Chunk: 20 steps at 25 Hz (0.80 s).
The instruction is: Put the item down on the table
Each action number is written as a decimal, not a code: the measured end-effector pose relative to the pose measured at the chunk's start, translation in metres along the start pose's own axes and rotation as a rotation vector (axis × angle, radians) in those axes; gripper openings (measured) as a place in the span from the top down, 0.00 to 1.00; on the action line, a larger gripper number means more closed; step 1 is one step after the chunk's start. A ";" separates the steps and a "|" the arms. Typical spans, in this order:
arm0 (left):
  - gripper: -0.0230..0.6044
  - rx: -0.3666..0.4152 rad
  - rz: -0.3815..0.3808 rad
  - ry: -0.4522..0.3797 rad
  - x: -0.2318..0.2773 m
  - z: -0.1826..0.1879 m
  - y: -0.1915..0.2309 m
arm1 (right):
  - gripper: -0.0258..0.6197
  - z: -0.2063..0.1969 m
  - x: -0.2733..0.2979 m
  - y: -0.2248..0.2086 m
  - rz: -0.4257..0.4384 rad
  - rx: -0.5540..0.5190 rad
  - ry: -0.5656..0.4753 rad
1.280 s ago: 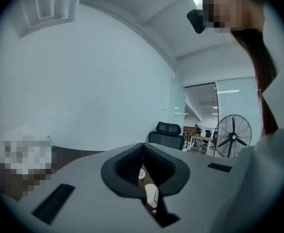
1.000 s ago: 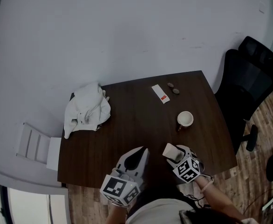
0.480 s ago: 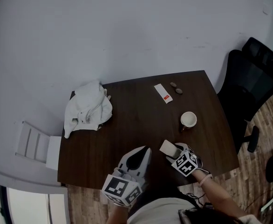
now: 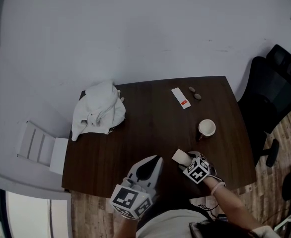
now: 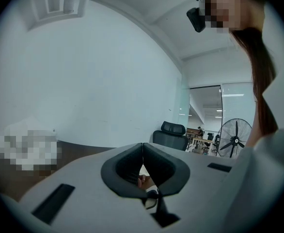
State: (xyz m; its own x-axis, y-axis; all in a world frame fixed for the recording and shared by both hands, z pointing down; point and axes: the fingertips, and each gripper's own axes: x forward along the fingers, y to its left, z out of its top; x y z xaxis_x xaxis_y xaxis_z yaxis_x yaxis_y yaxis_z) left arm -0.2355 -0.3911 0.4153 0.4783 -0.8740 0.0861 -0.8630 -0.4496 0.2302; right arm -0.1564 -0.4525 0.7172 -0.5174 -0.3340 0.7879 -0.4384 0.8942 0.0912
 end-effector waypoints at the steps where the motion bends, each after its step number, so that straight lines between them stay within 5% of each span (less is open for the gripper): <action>1: 0.93 -0.002 0.004 0.002 -0.001 -0.001 0.001 | 0.50 -0.002 0.001 0.000 0.001 0.001 0.008; 10: 0.93 -0.010 0.006 0.019 0.001 -0.007 0.000 | 0.50 -0.002 0.003 0.001 -0.015 0.019 -0.012; 20: 0.93 0.010 -0.004 0.028 0.004 -0.004 -0.012 | 0.57 0.014 -0.027 0.003 -0.052 0.102 -0.146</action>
State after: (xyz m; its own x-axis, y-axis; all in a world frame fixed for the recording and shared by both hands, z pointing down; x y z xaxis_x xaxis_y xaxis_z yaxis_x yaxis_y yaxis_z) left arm -0.2227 -0.3884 0.4165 0.4861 -0.8667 0.1123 -0.8625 -0.4551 0.2213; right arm -0.1541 -0.4447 0.6873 -0.5899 -0.4259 0.6860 -0.5363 0.8418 0.0614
